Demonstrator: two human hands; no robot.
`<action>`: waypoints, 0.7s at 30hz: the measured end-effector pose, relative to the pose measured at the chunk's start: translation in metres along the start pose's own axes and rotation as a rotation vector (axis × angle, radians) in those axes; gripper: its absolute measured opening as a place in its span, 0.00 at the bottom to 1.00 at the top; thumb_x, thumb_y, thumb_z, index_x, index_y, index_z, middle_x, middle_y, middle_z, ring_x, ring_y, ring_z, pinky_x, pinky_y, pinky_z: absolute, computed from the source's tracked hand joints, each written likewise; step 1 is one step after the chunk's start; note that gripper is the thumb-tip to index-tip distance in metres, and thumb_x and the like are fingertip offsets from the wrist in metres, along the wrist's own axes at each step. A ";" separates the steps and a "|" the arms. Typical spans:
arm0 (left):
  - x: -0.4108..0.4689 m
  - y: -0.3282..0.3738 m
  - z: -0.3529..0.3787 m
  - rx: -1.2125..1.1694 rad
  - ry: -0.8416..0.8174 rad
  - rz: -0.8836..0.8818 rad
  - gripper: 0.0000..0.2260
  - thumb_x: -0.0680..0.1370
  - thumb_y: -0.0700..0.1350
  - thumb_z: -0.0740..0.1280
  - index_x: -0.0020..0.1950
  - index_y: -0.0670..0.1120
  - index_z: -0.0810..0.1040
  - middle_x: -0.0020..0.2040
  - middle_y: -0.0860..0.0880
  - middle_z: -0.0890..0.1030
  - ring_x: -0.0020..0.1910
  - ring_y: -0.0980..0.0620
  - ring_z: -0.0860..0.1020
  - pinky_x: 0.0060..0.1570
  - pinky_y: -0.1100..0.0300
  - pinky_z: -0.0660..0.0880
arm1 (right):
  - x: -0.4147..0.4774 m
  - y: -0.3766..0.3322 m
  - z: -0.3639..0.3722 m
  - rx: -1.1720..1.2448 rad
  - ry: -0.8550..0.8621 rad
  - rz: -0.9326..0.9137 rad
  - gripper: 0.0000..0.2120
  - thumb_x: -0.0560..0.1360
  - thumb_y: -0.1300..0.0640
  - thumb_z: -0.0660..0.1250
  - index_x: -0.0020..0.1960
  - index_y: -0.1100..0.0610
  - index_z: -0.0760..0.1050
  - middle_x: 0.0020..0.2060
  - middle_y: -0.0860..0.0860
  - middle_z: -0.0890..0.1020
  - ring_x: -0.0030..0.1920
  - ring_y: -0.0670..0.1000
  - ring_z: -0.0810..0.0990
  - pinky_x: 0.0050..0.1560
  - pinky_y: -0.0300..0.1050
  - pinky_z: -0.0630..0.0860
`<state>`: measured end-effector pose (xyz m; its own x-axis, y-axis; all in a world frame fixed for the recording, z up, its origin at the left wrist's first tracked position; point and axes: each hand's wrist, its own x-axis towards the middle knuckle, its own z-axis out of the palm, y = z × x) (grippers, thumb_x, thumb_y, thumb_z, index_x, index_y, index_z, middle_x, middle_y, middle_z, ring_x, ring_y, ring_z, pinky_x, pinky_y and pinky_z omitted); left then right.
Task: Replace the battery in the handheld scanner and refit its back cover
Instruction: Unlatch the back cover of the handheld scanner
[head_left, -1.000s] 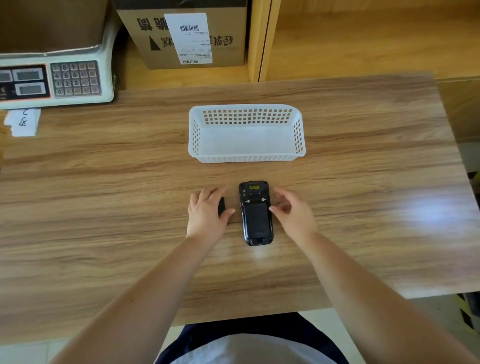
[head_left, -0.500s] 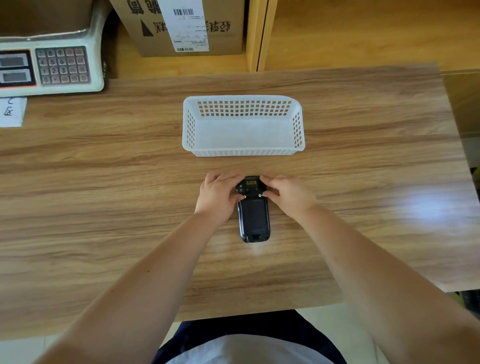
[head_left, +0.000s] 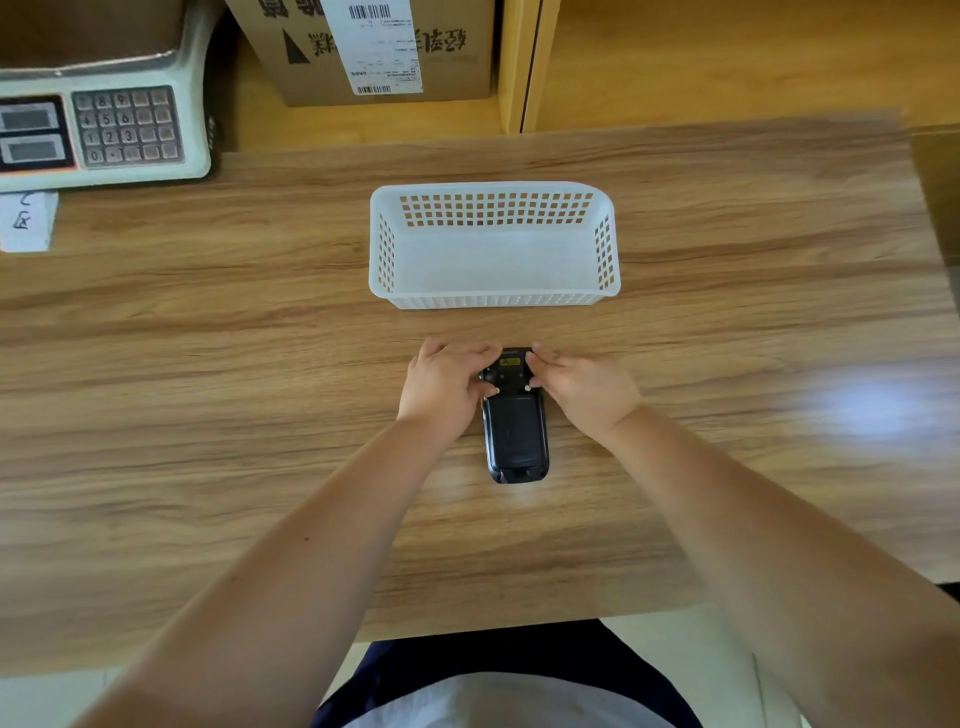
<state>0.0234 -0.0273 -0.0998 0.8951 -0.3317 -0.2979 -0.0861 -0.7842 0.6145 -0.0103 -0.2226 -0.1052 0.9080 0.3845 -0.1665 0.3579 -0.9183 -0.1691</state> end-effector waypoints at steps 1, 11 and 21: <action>-0.001 0.000 0.000 -0.001 0.003 0.006 0.22 0.74 0.42 0.71 0.68 0.52 0.76 0.66 0.55 0.77 0.66 0.48 0.66 0.70 0.51 0.61 | 0.000 -0.001 0.001 -0.008 0.010 -0.011 0.23 0.58 0.66 0.82 0.52 0.61 0.83 0.51 0.56 0.85 0.39 0.52 0.87 0.20 0.38 0.73; 0.000 -0.003 0.001 0.004 0.021 0.028 0.21 0.74 0.42 0.71 0.67 0.52 0.76 0.66 0.55 0.78 0.66 0.48 0.67 0.68 0.53 0.59 | 0.000 0.005 0.010 -0.031 0.055 -0.099 0.23 0.58 0.69 0.81 0.52 0.66 0.82 0.52 0.63 0.84 0.36 0.59 0.86 0.21 0.45 0.78; -0.001 -0.005 0.003 0.014 0.023 0.023 0.21 0.76 0.44 0.70 0.68 0.53 0.75 0.66 0.56 0.77 0.66 0.48 0.67 0.68 0.53 0.59 | 0.001 0.014 0.025 -0.042 0.187 -0.164 0.21 0.62 0.67 0.80 0.54 0.67 0.80 0.53 0.64 0.83 0.27 0.58 0.82 0.18 0.46 0.75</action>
<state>0.0218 -0.0250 -0.1046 0.9027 -0.3379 -0.2663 -0.1130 -0.7835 0.6110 -0.0100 -0.2328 -0.1318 0.8602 0.5081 0.0430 0.5088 -0.8498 -0.1379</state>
